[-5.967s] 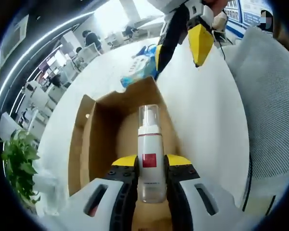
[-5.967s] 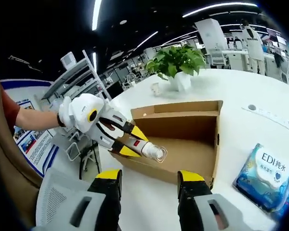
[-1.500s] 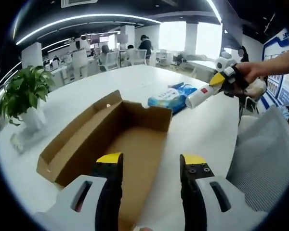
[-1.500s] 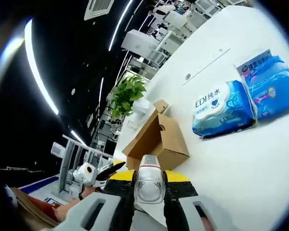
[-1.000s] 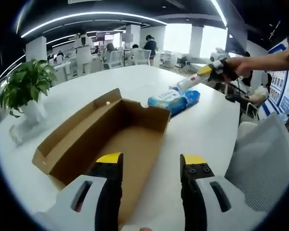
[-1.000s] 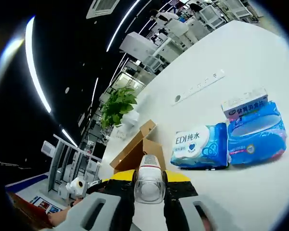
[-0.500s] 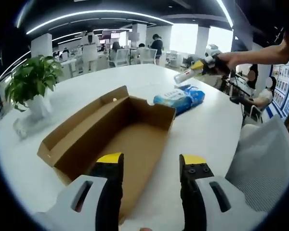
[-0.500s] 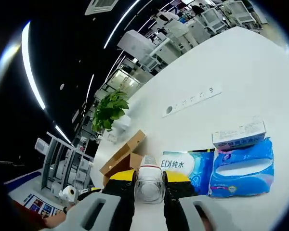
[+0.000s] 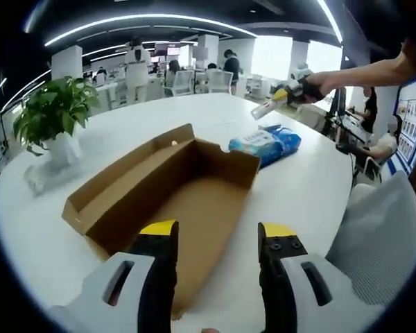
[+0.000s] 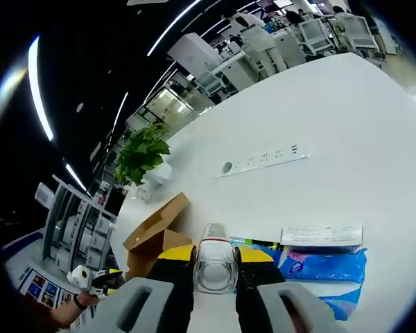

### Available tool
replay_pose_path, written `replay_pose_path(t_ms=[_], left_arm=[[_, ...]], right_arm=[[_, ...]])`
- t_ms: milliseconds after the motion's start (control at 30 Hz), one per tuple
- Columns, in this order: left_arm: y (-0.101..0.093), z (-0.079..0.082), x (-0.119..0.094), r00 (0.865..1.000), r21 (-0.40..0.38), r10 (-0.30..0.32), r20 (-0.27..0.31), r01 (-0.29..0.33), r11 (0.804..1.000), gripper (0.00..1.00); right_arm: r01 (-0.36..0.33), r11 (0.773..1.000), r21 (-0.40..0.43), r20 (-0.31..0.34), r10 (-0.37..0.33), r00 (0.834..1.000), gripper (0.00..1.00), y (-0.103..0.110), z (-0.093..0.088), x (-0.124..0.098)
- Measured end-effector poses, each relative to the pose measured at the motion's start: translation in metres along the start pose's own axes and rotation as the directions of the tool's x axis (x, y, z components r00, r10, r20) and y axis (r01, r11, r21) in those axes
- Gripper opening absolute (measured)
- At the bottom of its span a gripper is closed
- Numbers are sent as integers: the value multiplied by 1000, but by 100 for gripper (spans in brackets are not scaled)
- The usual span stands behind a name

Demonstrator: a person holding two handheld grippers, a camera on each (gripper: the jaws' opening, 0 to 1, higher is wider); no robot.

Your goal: Operate the shoe box by opening the lid, removing the specified soft item, and placing it in the target area until the item is outside and the box remains undamaged.

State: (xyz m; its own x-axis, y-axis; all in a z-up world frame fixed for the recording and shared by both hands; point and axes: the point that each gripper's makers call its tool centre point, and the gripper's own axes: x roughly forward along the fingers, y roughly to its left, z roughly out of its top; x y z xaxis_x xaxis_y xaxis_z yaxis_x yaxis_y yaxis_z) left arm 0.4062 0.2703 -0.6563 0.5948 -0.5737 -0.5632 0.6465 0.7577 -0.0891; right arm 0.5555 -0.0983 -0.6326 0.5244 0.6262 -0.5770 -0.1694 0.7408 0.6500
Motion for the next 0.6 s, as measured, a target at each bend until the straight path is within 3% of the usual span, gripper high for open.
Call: replay_pose_path(t_ms=[600], left_arm=[[6,-2,-3,1000,-27,17,3,-17,999,46]], right_arm=[[59,987,-147,-91,-73,993,17,-15,19,16]])
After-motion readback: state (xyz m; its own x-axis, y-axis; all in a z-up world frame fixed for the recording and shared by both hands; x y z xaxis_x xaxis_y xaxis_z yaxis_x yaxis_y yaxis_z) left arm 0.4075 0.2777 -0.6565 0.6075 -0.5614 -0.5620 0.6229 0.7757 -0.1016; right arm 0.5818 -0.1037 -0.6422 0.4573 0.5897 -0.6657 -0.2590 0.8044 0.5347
